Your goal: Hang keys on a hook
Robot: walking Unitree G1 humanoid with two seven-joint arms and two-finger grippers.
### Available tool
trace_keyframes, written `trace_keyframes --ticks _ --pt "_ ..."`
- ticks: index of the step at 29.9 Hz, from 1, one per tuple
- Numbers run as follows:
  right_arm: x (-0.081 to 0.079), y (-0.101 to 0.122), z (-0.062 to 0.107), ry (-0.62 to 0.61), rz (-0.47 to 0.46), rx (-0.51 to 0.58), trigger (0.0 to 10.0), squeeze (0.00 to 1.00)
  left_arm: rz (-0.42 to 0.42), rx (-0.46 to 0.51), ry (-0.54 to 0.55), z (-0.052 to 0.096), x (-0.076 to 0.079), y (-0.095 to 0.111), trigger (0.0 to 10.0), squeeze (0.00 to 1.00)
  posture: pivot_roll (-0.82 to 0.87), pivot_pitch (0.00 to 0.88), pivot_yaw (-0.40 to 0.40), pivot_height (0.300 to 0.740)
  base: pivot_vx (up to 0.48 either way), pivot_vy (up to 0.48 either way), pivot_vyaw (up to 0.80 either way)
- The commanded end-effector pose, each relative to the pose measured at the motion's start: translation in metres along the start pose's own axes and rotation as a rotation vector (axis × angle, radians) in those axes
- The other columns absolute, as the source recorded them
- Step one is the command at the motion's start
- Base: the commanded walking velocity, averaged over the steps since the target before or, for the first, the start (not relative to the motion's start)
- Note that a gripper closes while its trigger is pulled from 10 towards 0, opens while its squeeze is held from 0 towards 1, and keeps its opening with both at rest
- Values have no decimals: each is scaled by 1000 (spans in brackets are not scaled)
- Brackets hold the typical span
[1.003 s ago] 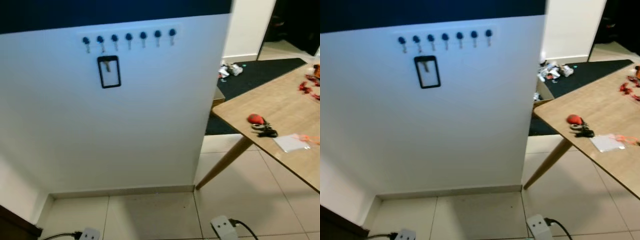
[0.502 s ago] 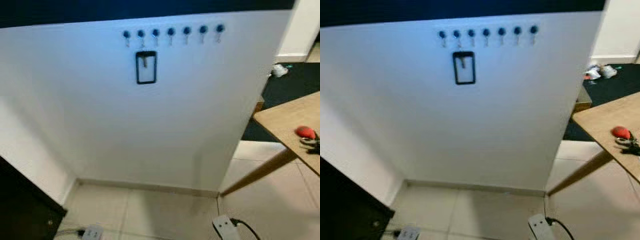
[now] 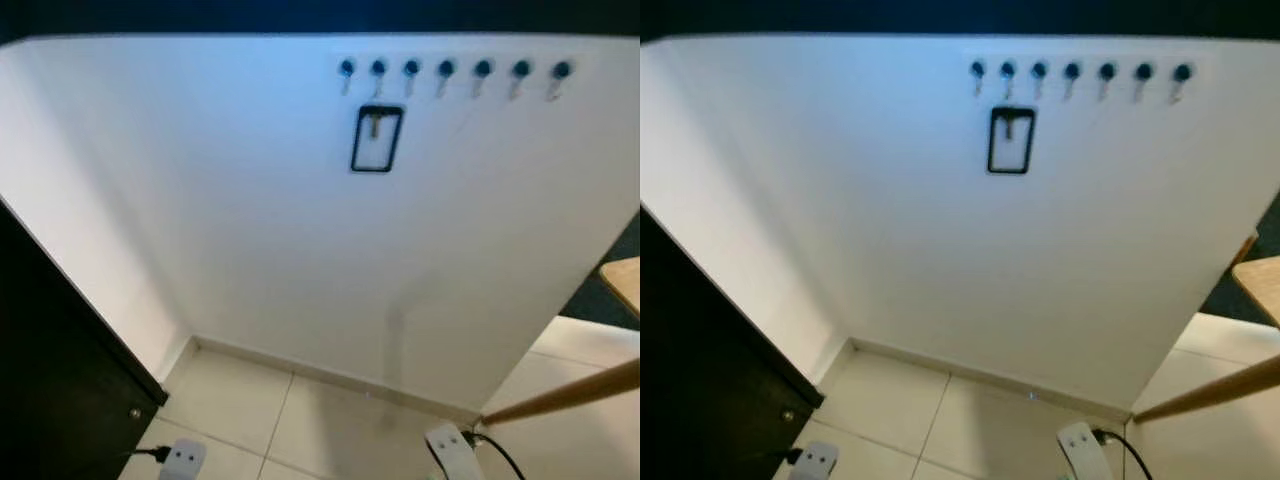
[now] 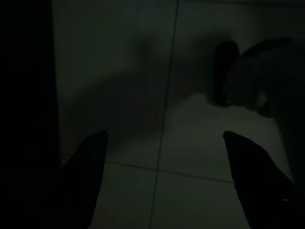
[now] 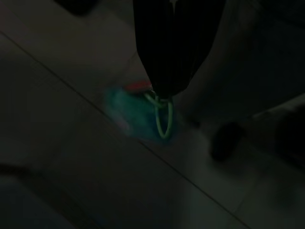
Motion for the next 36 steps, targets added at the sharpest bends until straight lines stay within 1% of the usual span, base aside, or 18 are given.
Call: trace_keyframes --ticks 1,6,11,13,15,18,24,28,32,36 --pt "2 -2 1 -14 -21 -5 10000 0 -5 -24 7 1 -5 -8 10000 0 -87 27 78 740 0 0 0" --pt "2 -2 0 -13 -21 -3 10000 0 3 -20 4 1 -4 -6 10000 0 -87 27 76 740 0 -52 0" --pt "1 -1 0 -11 -24 -1 10000 0 13 -22 -7 0 -1 -5 10000 0 -87 27 77 740 0 -472 0" --pt "1 0 0 -14 -26 2 10000 0 25 -13 2 1 -2 -4 10000 0 -88 27 77 740 0 -472 0" --pt "2 1 0 -21 -33 7 10000 0 39 -6 22 1 -5 -4 10000 0 -88 27 77 740 0 0 0" --pt "4 3 0 -28 -34 13 10000 0 18 -5 28 1 -7 -4 10000 0 -87 29 80 740 0 0 0" --pt "5 7 -1 -28 -31 24 10000 0 54 3 33 1 -8 -3 10000 0 -87 30 79 740 0 0 0" --pt "7 14 -1 -34 -28 44 10000 0 68 13 42 1 -9 0 10000 0 -87 30 79 740 0 0 0" --pt "21 34 -2 -65 -53 114 10000 0 86 20 46 1 -10 2 10000 0 -92 31 81 740 0 0 0" --pt "22 36 -2 -59 -39 117 10000 0 89 13 36 1 -9 1 10000 0 -95 32 81 740 0 0 0"
Point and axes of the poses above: a point about 5 cm out from each wrist's last joint towards the gripper, its own z axis pointing back from the gripper into the wrist, its own y axis along the axis of the wrist's last joint, x = y × z, the point moved 6 cm from there along -z, pointing out of the wrist towards the gripper, and after that the axes turned 15 degrees about z, right-handed, at the moved point
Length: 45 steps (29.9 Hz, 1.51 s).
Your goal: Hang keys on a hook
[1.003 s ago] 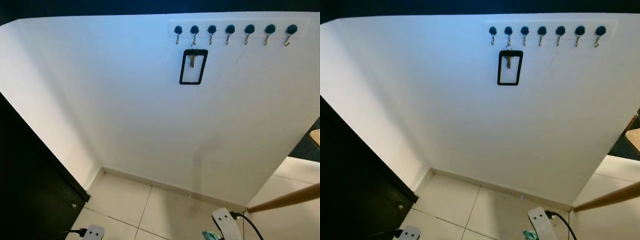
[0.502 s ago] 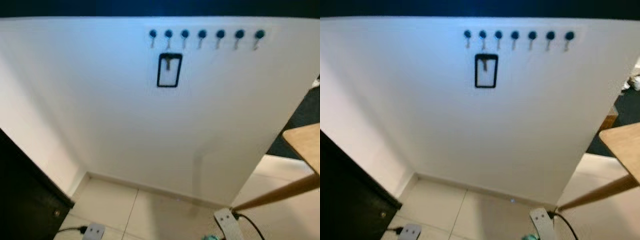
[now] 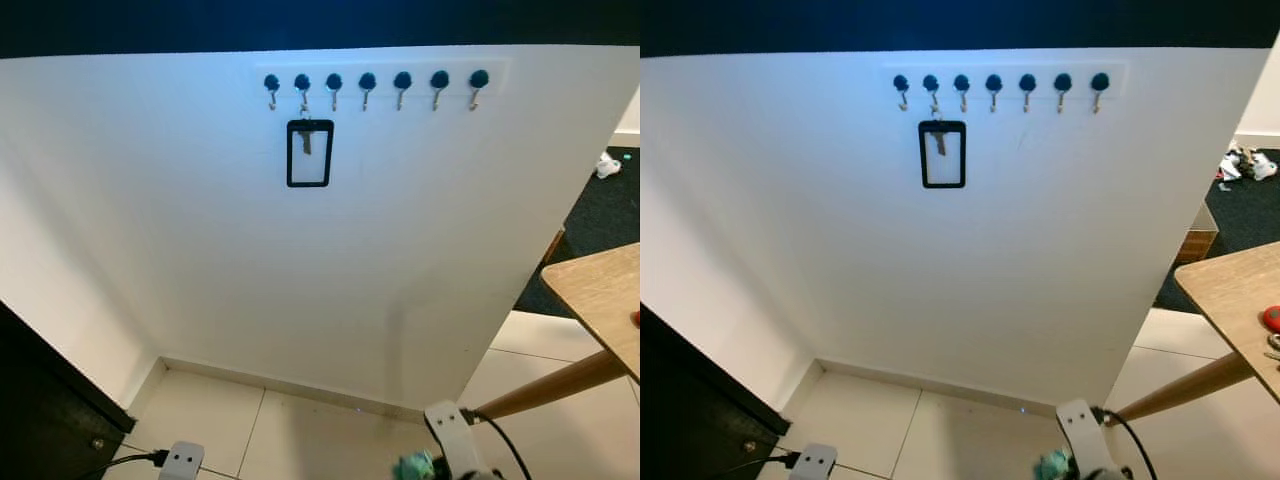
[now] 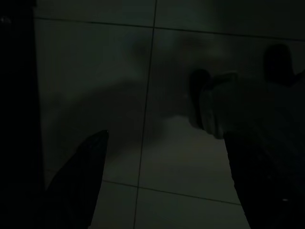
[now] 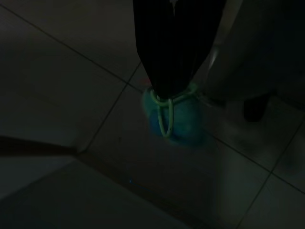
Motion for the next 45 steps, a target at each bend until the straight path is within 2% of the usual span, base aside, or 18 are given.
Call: trace_keyframes --ticks 1,7,18,32,35,39,40,43,45 --pt "-4 -1 0 9 -12 4 10000 0 17 -6 11 1 -6 -1 10000 0 -95 32 81 740 0 0 0" --pt "-9 -7 1 24 -11 -13 10000 0 19 -6 4 1 -4 -2 10000 0 -90 33 77 740 0 0 0" --pt "-17 -7 1 49 -8 -9 10000 0 10 -15 -3 1 -5 -4 10000 0 -88 36 82 740 249 0 0" --pt "-17 -5 1 61 -4 4 10000 0 1 -7 -10 1 -3 -3 10000 0 -89 32 80 740 197 0 0" --pt "-23 3 1 110 0 45 10000 0 6 0 -9 1 -3 -3 10000 0 -87 35 80 740 0 0 0" --pt "-19 10 1 122 -43 87 10000 0 6 -1 -10 2 -4 -4 10000 0 -87 40 83 740 0 0 0" --pt "-21 15 2 157 -46 116 10000 0 1 -3 -10 2 -4 -4 10000 0 -86 43 86 740 0 0 0" --pt "-22 22 4 200 -22 161 10000 0 0 -2 -11 2 -4 -4 10000 0 -86 43 86 740 0 0 0" --pt "-21 35 5 234 -10 226 10000 0 -4 -5 -12 2 -4 -5 10000 0 -98 51 96 740 0 0 0"
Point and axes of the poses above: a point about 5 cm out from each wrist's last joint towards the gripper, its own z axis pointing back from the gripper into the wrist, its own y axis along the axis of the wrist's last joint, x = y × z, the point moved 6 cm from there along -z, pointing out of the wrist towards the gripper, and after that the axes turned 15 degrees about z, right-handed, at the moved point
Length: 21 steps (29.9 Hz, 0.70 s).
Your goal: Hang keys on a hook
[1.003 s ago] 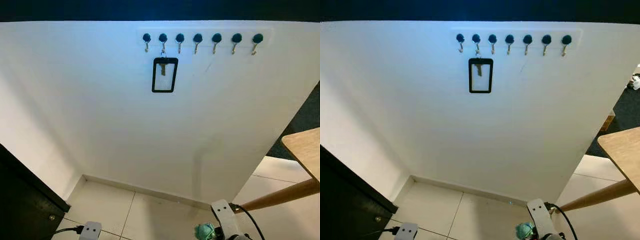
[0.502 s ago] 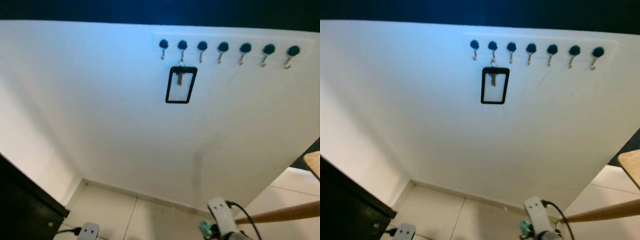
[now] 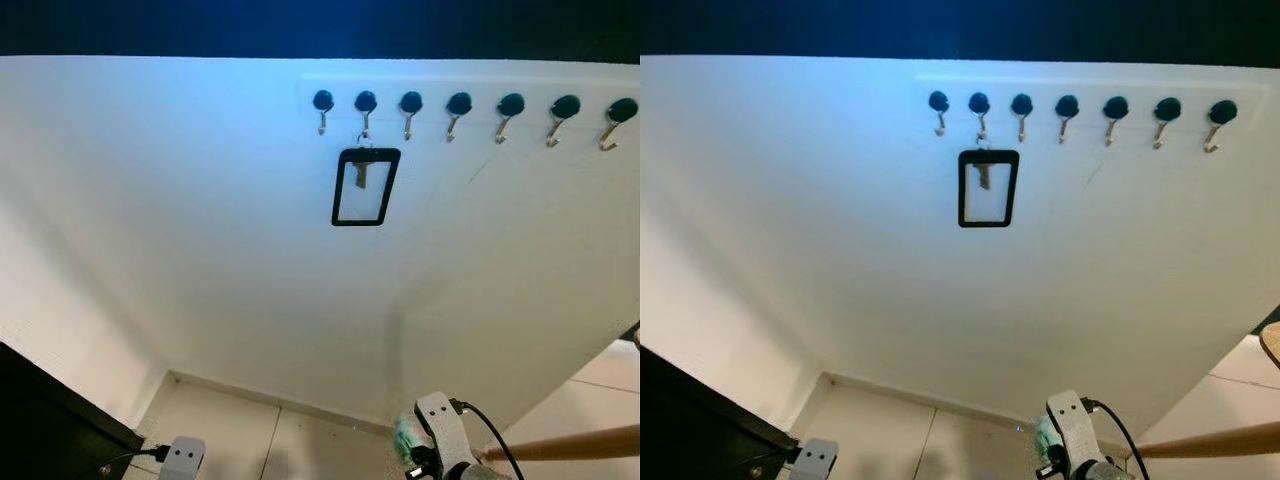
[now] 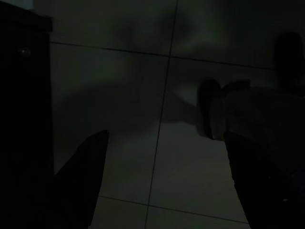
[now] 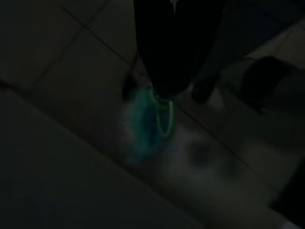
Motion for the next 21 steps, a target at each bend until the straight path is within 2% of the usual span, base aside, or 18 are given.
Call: trace_keyframes --ticks 1,3,4,6,9,11,12,16,18,21 --pt "-2 19 -2 49 19 85 10000 0 -7 -23 16 2 -8 -7 10000 0 -98 51 96 740 0 0 0" --pt "-3 25 -2 68 28 109 10000 0 -9 -23 14 2 -7 -7 10000 0 -98 51 96 740 0 0 0" --pt "-5 48 -4 138 67 189 10000 0 -14 -25 12 2 -7 -7 10000 0 -106 54 101 740 0 0 0" --pt "-8 68 -4 201 109 252 10000 0 -18 -24 11 2 -7 -6 10000 0 -106 54 101 740 0 0 0" --pt "-11 83 -3 256 150 295 10000 0 -23 -23 9 2 -6 -6 10000 0 -104 53 99 740 0 0 0" --pt "-13 106 -1 310 194 370 10000 0 -30 -22 9 2 -6 -5 10000 0 -102 52 97 740 0 0 0" --pt "-13 106 -1 310 194 370 10000 0 -30 -22 9 2 -6 -5 10000 0 -102 52 97 740 0 0 0" --pt "-17 139 11 413 268 486 10000 0 -28 -24 4 2 -6 -5 10000 0 -103 51 99 740 0 0 0" --pt "-17 139 11 413 268 486 10000 0 -28 -24 4 2 -6 -5 10000 0 -103 51 99 740 0 0 0" --pt "-26 165 25 495 303 590 10000 0 -27 -27 0 1 -5 -5 10000 0 -104 52 100 740 0 0 0"
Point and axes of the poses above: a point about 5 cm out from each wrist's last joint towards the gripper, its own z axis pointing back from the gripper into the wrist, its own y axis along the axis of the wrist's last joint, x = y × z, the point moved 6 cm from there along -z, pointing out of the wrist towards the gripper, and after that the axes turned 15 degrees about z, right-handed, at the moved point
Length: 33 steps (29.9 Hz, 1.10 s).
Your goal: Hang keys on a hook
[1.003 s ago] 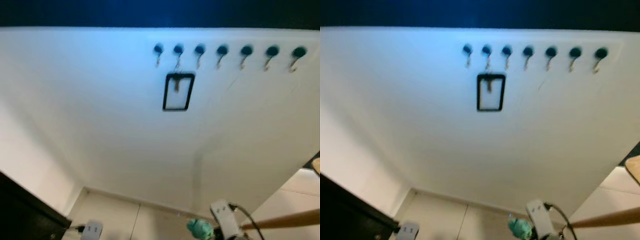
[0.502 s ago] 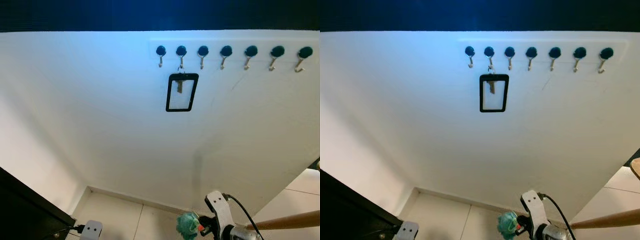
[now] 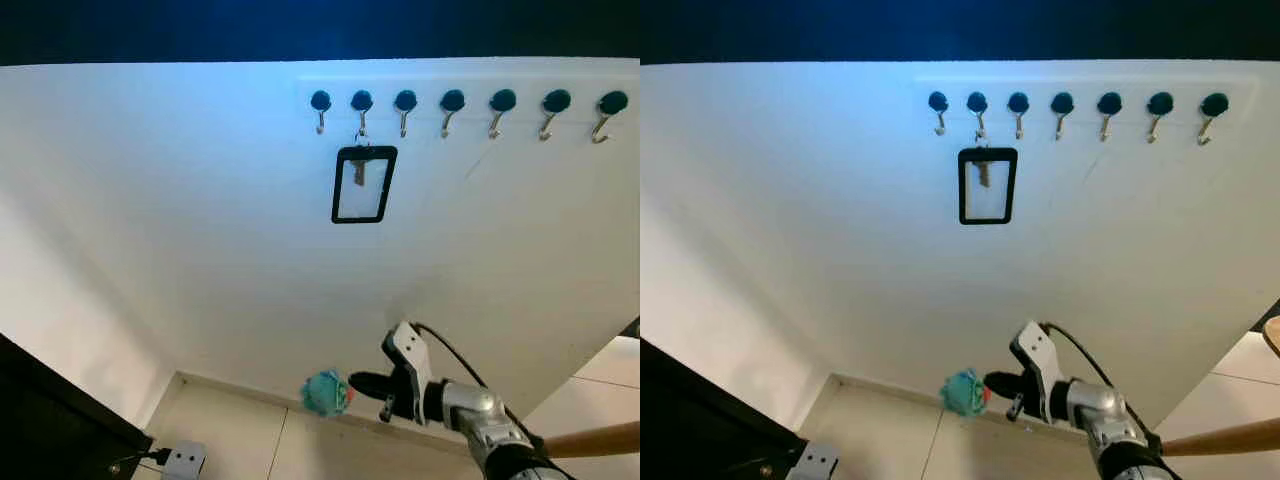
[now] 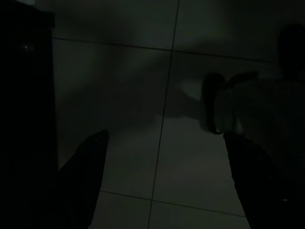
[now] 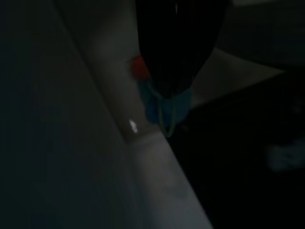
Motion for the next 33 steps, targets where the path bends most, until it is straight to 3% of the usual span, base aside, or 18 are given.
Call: trace_keyframes --ticks 1,2,3,4,5,6,10,20,24,33 --pt "-4 12 -4 40 4 49 10000 0 -16 -18 12 2 -7 -4 10000 0 -104 52 100 740 0 0 0" --pt "-4 12 -4 40 4 49 10000 0 -16 -18 12 2 -7 -4 10000 0 -104 52 100 740 0 0 0" --pt "-5 27 -5 55 7 106 10000 0 -16 -19 13 2 -7 -5 10000 0 -105 51 101 740 0 0 0" --pt "-5 61 -5 75 -13 252 10000 0 -17 -19 13 2 -7 -4 10000 0 -106 50 102 740 0 0 0" --pt "-5 61 -5 75 -13 252 10000 0 -17 -19 13 2 -7 -4 10000 0 -106 50 102 740 0 0 0" --pt "-7 82 -2 98 -25 342 10000 0 -17 -19 12 2 -7 -4 10000 0 -106 50 102 740 0 0 0" --pt "-11 105 5 125 -24 432 10000 0 -17 -18 11 2 -6 -4 10000 0 -107 51 103 740 0 0 0" --pt "-22 133 25 193 2 504 10000 0 -19 -24 9 2 -6 -6 10000 0 -109 53 106 740 0 0 0" --pt "-27 158 40 186 28 546 10000 0 -20 -29 6 1 -5 -8 10000 0 -113 52 105 740 0 0 0" --pt "-24 187 57 143 71 626 10000 0 -33 -31 -1 1 -3 -7 10000 0 -131 54 108 740 0 0 0"
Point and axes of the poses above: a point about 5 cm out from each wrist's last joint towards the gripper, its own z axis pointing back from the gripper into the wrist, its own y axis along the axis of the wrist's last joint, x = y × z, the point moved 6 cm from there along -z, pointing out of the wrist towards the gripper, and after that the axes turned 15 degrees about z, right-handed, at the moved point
